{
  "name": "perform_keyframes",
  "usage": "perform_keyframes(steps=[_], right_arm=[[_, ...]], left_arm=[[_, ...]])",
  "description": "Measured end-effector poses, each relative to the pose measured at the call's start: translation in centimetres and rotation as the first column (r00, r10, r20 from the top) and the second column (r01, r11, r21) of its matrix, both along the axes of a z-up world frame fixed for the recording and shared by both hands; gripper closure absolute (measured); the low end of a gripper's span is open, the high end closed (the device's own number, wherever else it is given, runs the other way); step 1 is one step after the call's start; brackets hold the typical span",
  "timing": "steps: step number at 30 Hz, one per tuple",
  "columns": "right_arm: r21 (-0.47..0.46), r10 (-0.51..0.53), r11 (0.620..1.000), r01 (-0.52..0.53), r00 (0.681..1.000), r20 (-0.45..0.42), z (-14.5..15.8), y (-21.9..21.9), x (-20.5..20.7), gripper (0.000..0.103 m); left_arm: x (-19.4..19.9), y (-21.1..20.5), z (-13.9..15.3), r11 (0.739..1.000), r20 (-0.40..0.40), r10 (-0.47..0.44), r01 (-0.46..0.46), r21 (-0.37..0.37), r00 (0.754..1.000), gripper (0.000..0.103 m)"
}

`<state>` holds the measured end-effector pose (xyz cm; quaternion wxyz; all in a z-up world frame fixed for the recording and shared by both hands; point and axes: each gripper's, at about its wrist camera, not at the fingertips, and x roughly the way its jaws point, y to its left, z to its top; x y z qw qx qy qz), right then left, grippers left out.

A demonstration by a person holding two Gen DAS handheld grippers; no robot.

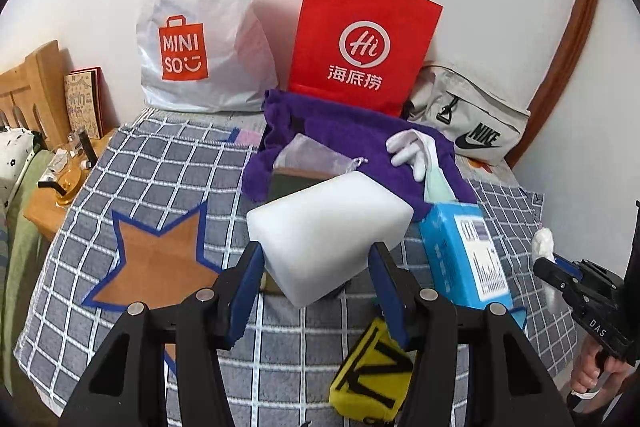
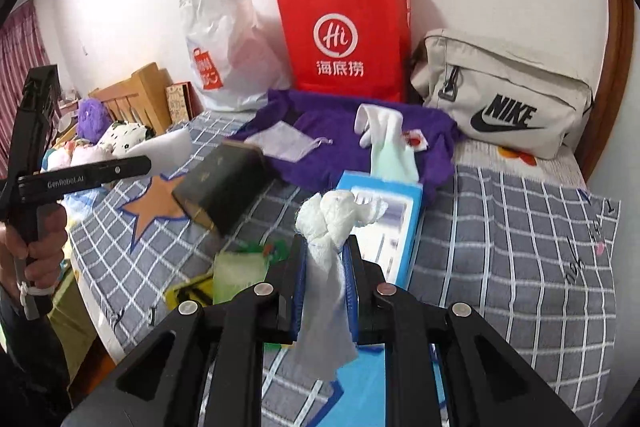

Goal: Organize soft objects
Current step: 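Carry the tissue and the foam block over the purple towel with both grippers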

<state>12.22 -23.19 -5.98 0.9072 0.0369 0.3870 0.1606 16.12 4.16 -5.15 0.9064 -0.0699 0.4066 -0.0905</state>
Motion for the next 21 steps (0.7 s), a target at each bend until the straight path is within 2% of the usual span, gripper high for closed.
perform_keyframes(steps=[14, 21], right_arm=[[0.023, -0.042, 0.999, 0.042, 0.999, 0.023, 2.3, -1.0, 6.2, 0.086], [0.014, -0.07, 0.997, 0.07, 0.997, 0.019, 2.7, -1.8, 8.6, 0.086]], left_arm=[[5.1, -0.6, 2.3, 1.0, 0.025, -0.006, 0.005, 0.017, 1.0, 0.051], [7.8, -0.8, 2.0, 1.0, 0.019, 0.006, -0.006, 0.011, 1.0, 0.051]])
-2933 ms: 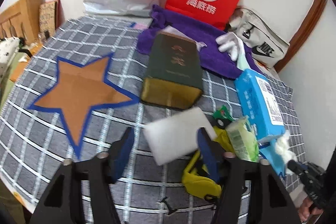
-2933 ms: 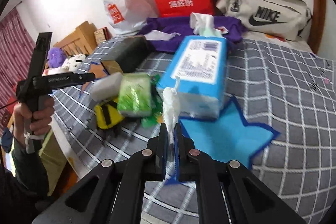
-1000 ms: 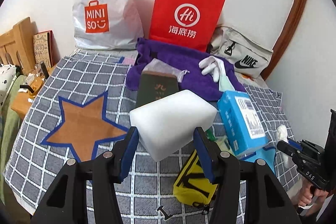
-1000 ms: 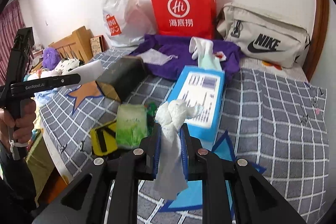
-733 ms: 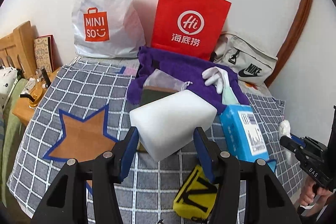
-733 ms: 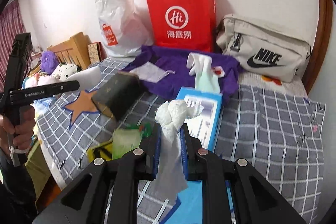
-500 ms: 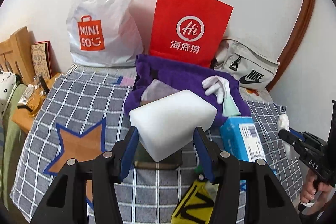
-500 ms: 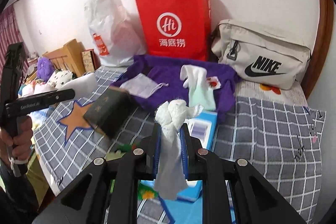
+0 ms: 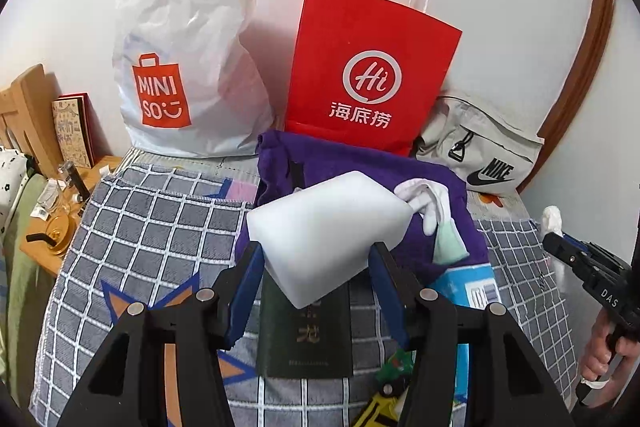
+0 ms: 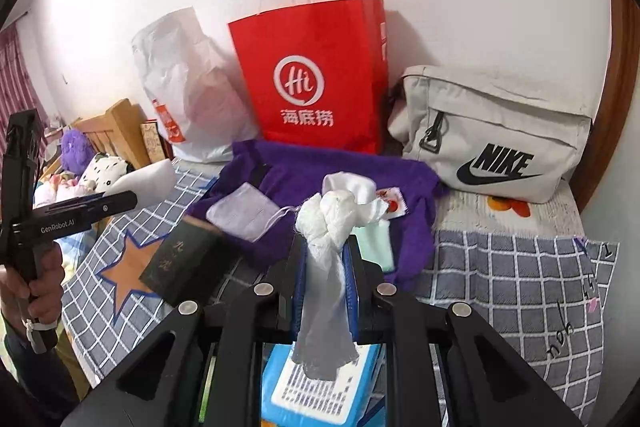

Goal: Organize soft objects
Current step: 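Carry the tissue and the foam block over the purple towel with both grippers, then lower tissue and foam block onto the purple towel and open both grippers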

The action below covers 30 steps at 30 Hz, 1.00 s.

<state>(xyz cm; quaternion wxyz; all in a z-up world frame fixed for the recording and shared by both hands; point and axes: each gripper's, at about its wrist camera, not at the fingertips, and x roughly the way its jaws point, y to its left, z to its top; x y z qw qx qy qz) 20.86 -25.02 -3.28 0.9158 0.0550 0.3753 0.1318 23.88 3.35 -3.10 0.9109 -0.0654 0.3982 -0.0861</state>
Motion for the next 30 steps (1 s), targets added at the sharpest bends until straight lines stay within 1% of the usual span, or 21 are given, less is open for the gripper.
perform_keyframes(steps=[10, 13, 17, 20, 25, 28, 30], right_arm=[[-0.005, -0.03, 1.0, 0.03, 0.999, -0.022, -0.8, -1.0, 5.3, 0.086], [-0.021, -0.038, 0.999, 0.038, 0.999, -0.022, -0.9, -1.0, 7.1, 0.086], [-0.012, -0.04, 0.999, 0.039, 0.999, -0.021, -1.1, -1.2, 9.4, 0.086], [-0.007, -0.033, 0.999, 0.033, 0.999, -0.02, -1.5, -1.3, 11.0, 0.086], [0.013, -0.032, 0.999, 0.033, 0.998, -0.053, -3.6, -1.8, 13.4, 0.085], [0.036, -0.042, 0.998, 0.046, 0.993, -0.107, -5.8, -2.4, 14.5, 0.085], [0.036, -0.039, 0.998, 0.045, 0.989, -0.145, -7.4, -2.6, 15.2, 0.085]], left_arm=[[3.6, 0.1, -1.1, 1.0, -0.033, 0.022, -0.022, 0.018, 0.999, 0.051], [5.1, 0.1, -1.3, 0.999, -0.044, 0.034, -0.033, 0.023, 0.998, 0.051], [7.2, 0.0, -1.8, 0.998, -0.055, 0.052, -0.051, 0.033, 0.997, 0.051], [8.7, 0.0, -1.9, 0.998, -0.066, 0.059, -0.058, 0.026, 0.996, 0.051], [10.7, -0.6, -2.0, 0.998, -0.065, 0.06, -0.057, 0.038, 0.996, 0.051], [12.0, -1.0, -2.5, 0.998, -0.074, 0.059, -0.056, 0.04, 0.996, 0.051], [13.0, -1.4, -3.0, 0.998, -0.086, 0.056, -0.053, 0.035, 0.995, 0.051]])
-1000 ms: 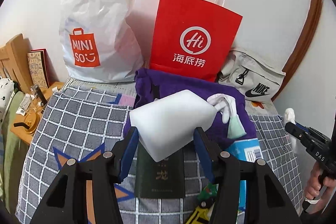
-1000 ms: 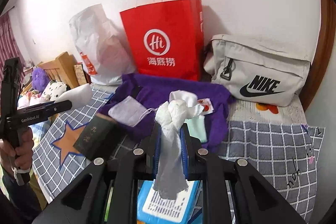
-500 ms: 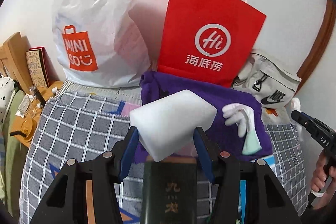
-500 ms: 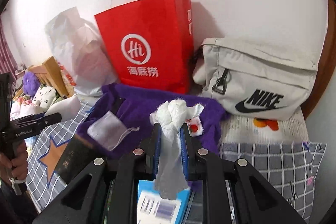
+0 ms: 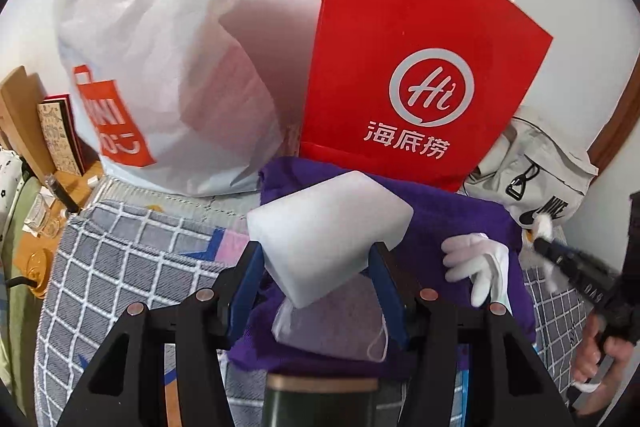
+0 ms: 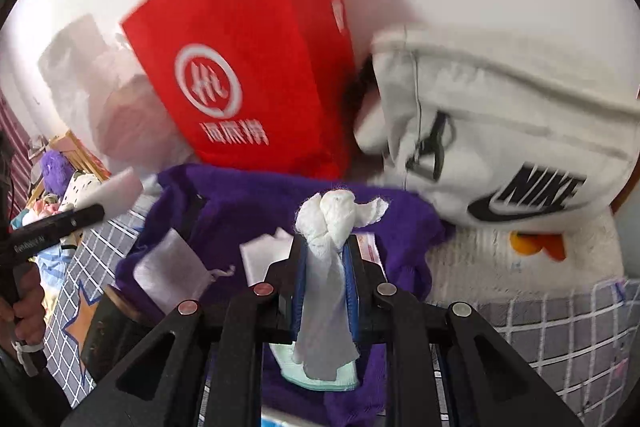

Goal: Organize soft objects
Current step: 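Lower tissue and foam block onto the purple towel and open both grippers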

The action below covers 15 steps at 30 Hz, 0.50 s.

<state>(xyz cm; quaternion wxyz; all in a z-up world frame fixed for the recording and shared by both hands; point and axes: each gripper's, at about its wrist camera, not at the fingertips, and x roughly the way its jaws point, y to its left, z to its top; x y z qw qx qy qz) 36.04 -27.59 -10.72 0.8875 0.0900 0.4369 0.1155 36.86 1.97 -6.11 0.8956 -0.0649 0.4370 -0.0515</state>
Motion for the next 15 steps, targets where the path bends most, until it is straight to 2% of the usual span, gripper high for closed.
perform_keyframes(steps=[6, 15], right_arm=[[-0.023, 0.012, 1.0, -0.014, 0.997, -0.076, -2.8, 0.3, 1.4, 0.085], [-0.029, 0.044, 0.998, -0.049, 0.987, -0.151, -5.0, 1.1, 2.2, 0.085]], left_arm=[[2.0, -0.8, -1.4, 1.0, -0.016, -0.007, 0.007, -0.003, 1.0, 0.051], [4.4, -1.6, -3.8, 1.0, -0.064, -0.018, 0.017, -0.02, 0.998, 0.05]])
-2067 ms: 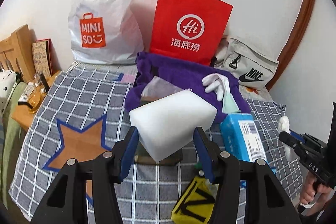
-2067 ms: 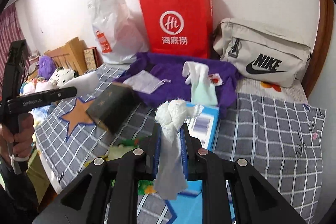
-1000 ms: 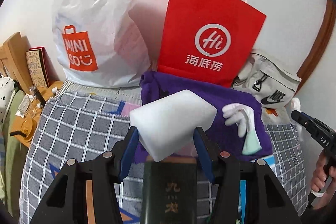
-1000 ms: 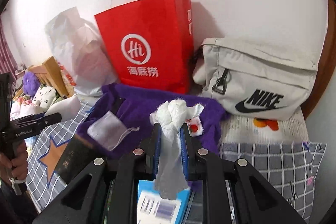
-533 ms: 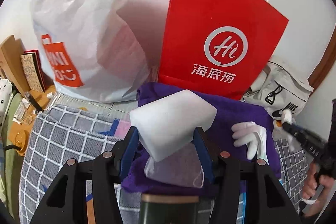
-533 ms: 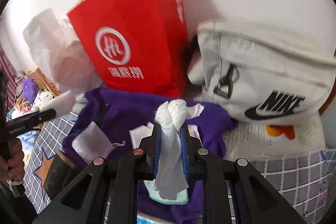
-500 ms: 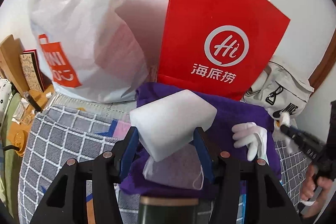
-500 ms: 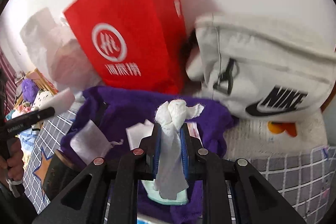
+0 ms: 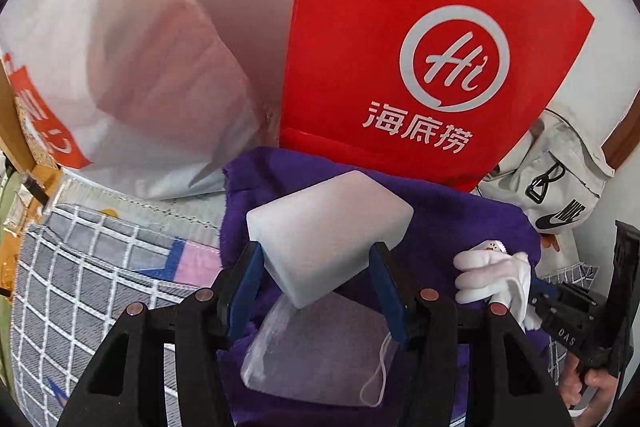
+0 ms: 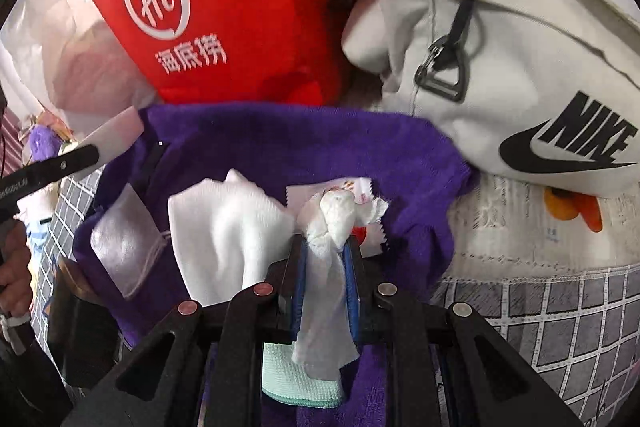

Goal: Organize soft objects
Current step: 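Lower tissue and foam block onto the purple towel and open both grippers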

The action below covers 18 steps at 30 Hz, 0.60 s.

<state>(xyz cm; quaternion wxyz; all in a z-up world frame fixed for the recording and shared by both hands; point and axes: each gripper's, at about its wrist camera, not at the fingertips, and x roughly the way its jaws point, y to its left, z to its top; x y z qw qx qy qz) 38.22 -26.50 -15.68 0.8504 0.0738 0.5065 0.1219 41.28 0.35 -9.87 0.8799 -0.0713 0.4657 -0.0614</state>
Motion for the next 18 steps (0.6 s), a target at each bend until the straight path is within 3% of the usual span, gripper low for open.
perform_keyframes(steps=[10, 18], right_arm=[[0.035, 0.027, 0.999, -0.026, 0.999, -0.036, -1.3, 0.6, 0.3, 0.083], [0.04, 0.044, 0.998, -0.043, 0.999, -0.03, -1.3, 0.8, 0.4, 0.082]], left_arm=[[1.5, -1.5, -2.5, 0.999, -0.056, -0.028, 0.028, 0.014, 0.998, 0.049], [1.9, -1.9, -2.8, 0.999, -0.074, -0.043, 0.045, 0.014, 0.996, 0.045]])
